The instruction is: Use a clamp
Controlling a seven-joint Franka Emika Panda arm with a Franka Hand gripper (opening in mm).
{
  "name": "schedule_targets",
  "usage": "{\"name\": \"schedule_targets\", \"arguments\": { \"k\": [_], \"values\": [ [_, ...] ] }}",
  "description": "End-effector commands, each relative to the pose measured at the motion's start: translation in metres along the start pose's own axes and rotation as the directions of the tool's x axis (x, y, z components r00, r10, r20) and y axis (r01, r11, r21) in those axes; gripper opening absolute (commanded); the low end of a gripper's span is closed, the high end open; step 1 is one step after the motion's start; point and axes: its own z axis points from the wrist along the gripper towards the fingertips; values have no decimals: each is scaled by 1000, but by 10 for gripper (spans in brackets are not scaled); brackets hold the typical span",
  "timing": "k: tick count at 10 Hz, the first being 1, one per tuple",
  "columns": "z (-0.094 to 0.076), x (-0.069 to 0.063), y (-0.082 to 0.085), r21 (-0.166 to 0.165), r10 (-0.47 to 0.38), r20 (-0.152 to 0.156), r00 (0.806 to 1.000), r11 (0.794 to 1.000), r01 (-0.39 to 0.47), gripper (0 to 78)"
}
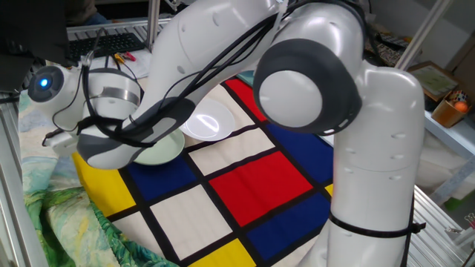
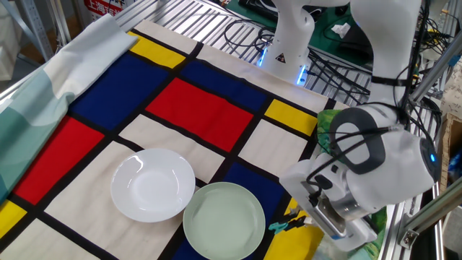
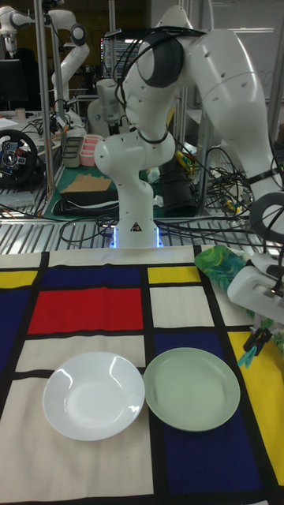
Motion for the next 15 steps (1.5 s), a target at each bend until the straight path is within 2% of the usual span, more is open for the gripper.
{"name": "schedule_targets", "arguments": {
  "k": [1,2,3,5,13,15],
  "values": [
    [11,-1,3,15,-9,33,999,1000,8,11],
    [12,-1,3,19,-10,35,999,1000,9,11],
    [14,-2,2,42,-13,49,999,999,11,11],
    [19,-2,0,47,-18,65,998,999,15,11],
    [28,-1,2,73,-10,97,995,997,3,11],
    [33,0,5,83,-1,120,993,996,-9,11]
  ]
}}
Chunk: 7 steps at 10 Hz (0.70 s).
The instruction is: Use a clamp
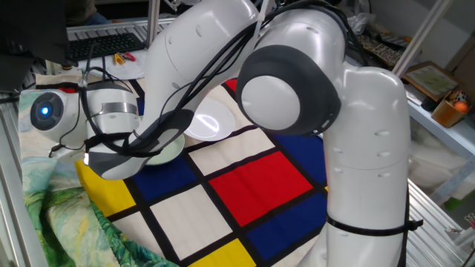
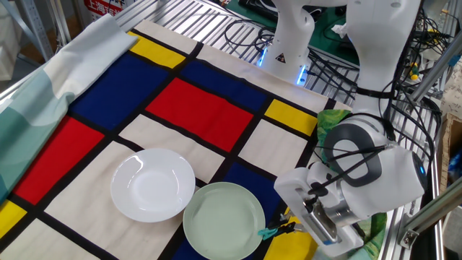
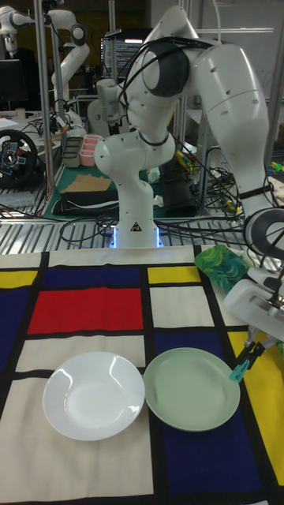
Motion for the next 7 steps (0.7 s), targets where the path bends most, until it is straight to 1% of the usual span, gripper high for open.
{"name": "schedule_targets", "arguments": {
  "k": [1,3,4,5,7],
  "values": [
    [3,-1,3,10,6,21,1000,1000,-6,11],
    [4,-1,2,18,2,33,999,1000,-3,11],
    [6,-1,2,15,4,42,999,1000,-5,11],
    [11,0,2,20,0,76,997,1000,-2,11],
    [13,0,1,23,12,78,997,1000,-14,11]
  ]
}}
